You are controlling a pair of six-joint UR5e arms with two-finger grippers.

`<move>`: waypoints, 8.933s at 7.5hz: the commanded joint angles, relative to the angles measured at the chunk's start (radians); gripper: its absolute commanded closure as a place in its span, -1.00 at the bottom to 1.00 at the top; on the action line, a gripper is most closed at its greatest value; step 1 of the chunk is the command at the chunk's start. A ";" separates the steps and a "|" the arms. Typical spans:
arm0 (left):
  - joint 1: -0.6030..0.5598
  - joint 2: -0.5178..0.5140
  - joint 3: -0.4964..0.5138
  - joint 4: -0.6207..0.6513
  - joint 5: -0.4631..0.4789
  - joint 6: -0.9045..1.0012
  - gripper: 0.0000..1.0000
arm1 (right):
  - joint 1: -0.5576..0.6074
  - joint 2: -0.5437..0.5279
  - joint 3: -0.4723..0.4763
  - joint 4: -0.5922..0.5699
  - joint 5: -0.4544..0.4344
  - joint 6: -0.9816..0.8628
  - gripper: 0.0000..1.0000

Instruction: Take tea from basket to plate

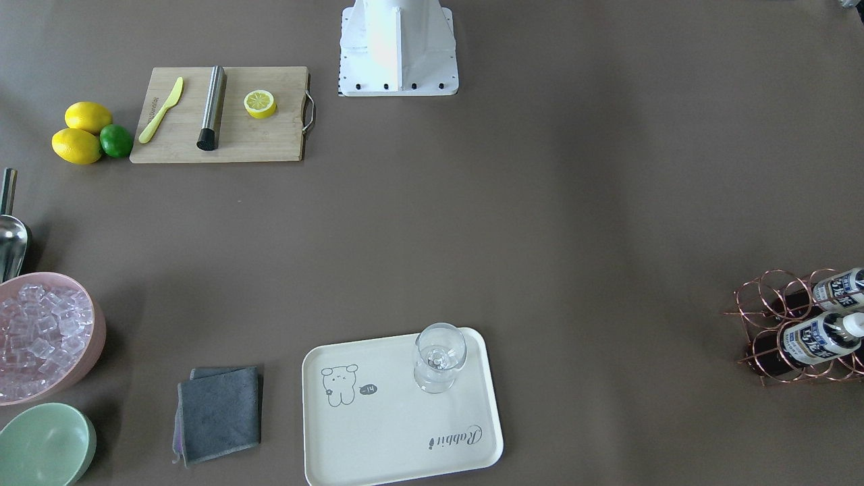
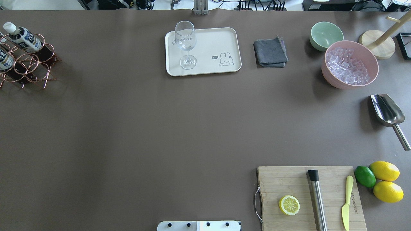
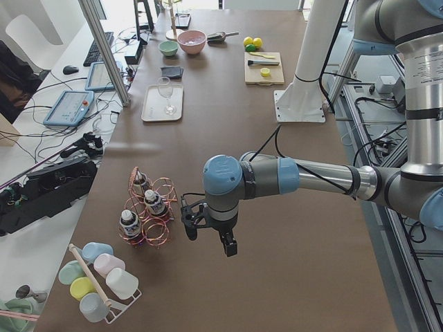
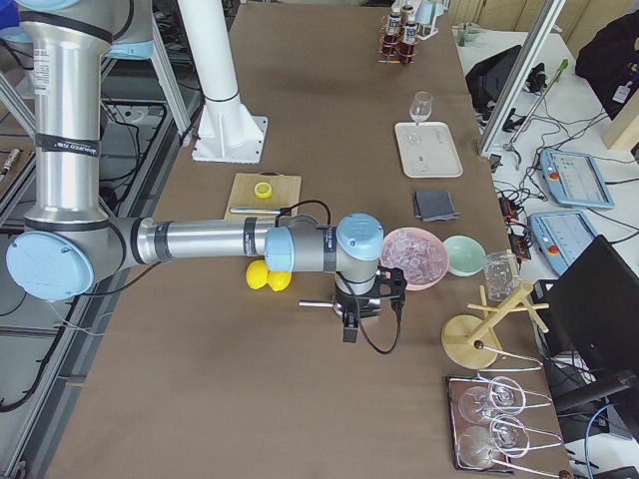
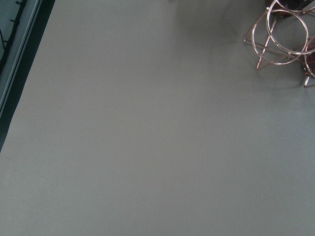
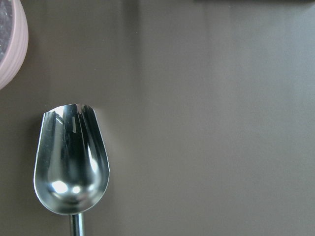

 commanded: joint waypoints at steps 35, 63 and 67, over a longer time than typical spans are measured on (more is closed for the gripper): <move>0.199 -0.649 0.315 0.212 -0.101 -1.596 1.00 | -0.001 -0.003 -0.006 -0.008 0.011 -0.001 -1.00; 1.058 -1.173 0.035 0.219 0.132 -2.632 1.00 | -0.258 0.035 0.025 0.649 0.195 0.025 -1.00; 1.063 -1.158 0.038 0.215 0.130 -2.629 1.00 | -0.419 0.052 -0.036 1.290 0.133 0.369 -1.00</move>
